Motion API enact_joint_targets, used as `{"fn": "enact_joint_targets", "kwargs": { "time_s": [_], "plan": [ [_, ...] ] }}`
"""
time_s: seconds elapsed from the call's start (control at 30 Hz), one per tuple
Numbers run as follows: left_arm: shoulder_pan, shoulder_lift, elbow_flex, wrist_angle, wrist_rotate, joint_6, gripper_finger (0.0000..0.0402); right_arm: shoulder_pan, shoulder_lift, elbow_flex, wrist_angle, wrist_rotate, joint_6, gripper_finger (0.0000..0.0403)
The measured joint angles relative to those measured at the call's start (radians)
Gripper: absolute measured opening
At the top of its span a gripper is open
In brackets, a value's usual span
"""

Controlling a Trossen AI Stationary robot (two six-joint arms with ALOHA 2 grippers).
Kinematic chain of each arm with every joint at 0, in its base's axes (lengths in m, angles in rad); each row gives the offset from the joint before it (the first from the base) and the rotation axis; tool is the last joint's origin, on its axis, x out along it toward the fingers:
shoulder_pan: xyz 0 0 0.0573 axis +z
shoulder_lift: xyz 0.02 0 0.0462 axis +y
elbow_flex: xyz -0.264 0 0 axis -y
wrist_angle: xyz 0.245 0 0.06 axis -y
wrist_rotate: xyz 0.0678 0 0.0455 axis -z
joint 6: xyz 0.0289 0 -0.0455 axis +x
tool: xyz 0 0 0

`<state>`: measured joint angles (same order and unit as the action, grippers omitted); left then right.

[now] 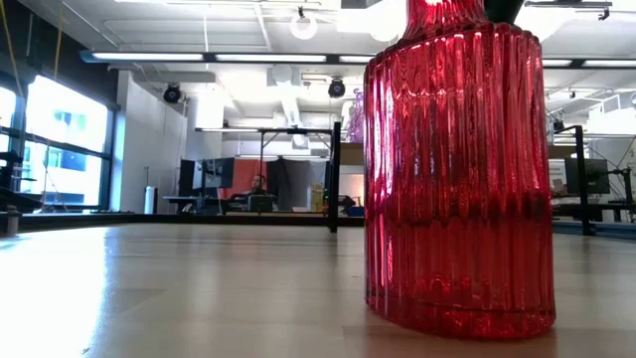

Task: Sort vases onto shelf
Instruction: Adjust the blue vases on the shelf

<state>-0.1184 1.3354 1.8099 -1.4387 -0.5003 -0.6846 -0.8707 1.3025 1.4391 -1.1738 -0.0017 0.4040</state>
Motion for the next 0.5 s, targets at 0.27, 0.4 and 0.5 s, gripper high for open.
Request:
{"fn": "enact_joint_targets", "kwargs": {
  "time_s": [0.27, 0.4, 0.5],
  "plan": [
    [0.0, 0.0, 0.0, 0.0, 0.0, 0.0, 0.0211, 0.0, 0.007, 0.0, 0.023, -0.037, -0.001, 0.0112],
    [0.0, 0.0, 0.0, 0.0, 0.0, 0.0, 0.0211, 0.0, 0.015, 0.0, 0.028, -0.046, -0.001, 0.0112],
    [0.0, 0.0, 0.0, 0.0, 0.0, -0.002, 0.0211, 0.0, 0.018, 0.0, 0.027, -0.052, -0.001, 0.0112]
  ]
}}
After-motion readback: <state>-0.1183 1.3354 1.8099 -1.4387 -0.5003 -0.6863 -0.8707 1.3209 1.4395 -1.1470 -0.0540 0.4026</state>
